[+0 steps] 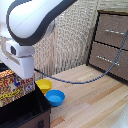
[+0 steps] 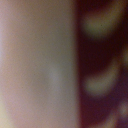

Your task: Position your gripper near the granola bar, please. Lightly grip the granola bar with your gripping tool. Relocate your gripper along with the granola bar toward the leading division of the caddy with caution. Gently release the granola bar into the leading division of the caddy.

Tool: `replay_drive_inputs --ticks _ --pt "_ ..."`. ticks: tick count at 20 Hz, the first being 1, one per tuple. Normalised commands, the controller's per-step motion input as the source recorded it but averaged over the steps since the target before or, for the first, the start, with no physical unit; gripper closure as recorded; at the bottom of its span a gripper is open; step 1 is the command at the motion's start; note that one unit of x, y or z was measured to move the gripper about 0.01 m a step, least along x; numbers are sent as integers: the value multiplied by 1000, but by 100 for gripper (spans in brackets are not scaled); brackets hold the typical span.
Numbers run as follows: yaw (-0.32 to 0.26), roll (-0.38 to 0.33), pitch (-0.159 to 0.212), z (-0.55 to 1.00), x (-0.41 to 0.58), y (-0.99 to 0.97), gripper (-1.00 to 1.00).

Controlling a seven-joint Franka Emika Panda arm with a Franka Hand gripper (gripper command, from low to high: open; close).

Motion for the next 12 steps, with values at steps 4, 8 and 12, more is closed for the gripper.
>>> replay_drive_inputs --ticks 4,8,12 --pt "-144 -147 136 -244 -396 490 100" --pt "-140 -161 133 -220 -392 512 100" --pt "-212 -63 -6 -165 -94 561 100"
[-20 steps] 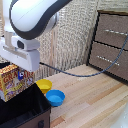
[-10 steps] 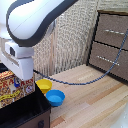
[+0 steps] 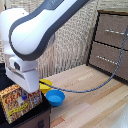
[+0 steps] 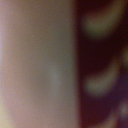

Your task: Position your gripper near the granola bar, please. Lightly grip the granola bar with your gripping tool. Relocate your gripper along with the granola bar toward the leading division of the caddy with caution. Gently release the granola bar into the leading division of the caddy.

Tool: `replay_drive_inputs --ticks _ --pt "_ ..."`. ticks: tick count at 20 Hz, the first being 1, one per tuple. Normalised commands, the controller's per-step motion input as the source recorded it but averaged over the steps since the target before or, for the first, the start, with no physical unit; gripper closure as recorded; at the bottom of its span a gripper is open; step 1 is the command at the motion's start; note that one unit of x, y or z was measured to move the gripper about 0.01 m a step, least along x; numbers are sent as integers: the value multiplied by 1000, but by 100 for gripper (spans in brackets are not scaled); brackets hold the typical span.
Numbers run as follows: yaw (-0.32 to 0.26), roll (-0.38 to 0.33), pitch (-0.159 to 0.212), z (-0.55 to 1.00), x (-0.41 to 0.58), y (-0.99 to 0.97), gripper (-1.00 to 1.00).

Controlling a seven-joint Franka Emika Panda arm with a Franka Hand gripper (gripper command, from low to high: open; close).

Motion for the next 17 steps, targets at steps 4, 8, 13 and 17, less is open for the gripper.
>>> replay_drive_inputs --ticks 4,8,13,17 --pt "-267 0 -169 0 0 369 -100" --pt "-220 3 -147 89 0 292 -100" --pt "-135 31 -58 241 14 -17 -100" --pt "-62 86 -1 537 98 -336 -100"
